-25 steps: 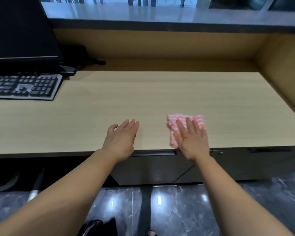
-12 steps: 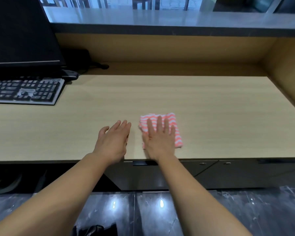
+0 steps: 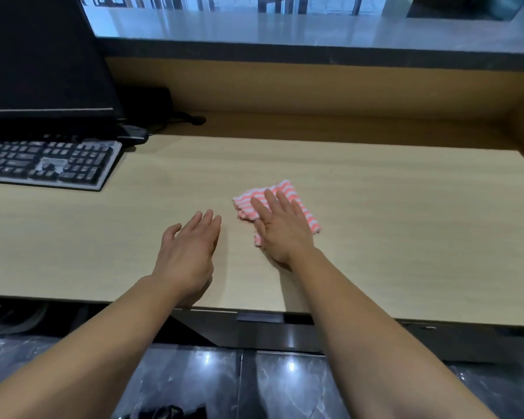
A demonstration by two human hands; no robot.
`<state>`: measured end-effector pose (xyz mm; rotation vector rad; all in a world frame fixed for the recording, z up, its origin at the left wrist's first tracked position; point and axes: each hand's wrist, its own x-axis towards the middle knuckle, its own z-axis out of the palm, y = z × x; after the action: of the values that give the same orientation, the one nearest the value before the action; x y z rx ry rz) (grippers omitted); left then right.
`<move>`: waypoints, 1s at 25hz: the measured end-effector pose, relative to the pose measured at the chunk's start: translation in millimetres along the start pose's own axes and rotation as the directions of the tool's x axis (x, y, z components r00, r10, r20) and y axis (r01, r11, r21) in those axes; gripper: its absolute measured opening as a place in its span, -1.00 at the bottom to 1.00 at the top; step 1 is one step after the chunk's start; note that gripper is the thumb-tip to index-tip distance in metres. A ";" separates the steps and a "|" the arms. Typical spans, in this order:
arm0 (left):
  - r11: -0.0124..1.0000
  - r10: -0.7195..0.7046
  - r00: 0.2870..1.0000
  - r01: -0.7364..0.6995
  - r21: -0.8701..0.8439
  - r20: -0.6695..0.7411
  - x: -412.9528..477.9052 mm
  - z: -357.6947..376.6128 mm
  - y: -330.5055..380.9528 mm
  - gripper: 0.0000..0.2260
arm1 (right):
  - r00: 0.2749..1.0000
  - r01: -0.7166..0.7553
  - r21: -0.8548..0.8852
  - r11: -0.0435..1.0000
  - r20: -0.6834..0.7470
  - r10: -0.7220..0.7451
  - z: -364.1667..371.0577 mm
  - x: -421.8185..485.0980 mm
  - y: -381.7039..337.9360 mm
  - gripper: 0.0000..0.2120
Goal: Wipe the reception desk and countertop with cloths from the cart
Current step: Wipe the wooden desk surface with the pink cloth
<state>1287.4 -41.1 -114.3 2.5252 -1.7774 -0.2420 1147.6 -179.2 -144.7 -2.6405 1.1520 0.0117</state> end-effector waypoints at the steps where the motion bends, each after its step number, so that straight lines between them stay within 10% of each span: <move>1: 1.000 0.008 1.000 -0.008 -0.001 0.005 3.6 -0.2 4.9 -0.41 | 0.999 -0.044 -0.012 0.999 -0.006 0.044 -5.6 -1.1 20.3 -0.49; 11: 0.998 0.034 0.999 -0.033 -0.056 0.025 14.8 2.4 21.6 -0.39 | 0.916 -0.388 -0.025 0.921 -0.119 0.383 -19.8 -16.5 89.3 -0.45; 19: 0.999 -0.036 0.999 0.037 -0.038 0.039 5.1 6.3 17.0 -0.40 | 0.999 -0.048 0.019 0.999 -0.008 0.048 19.5 -32.8 -44.5 -0.44; 25: 0.998 0.022 0.999 -0.020 -0.054 0.041 0.9 5.1 53.0 -0.45 | 0.999 0.005 0.033 0.999 -0.041 -0.003 12.7 -77.0 -0.5 -0.37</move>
<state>1237.6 -59.8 -112.8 2.4818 -1.7857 -0.3390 1096.5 -120.4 -148.4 -2.6251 1.1496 -0.0616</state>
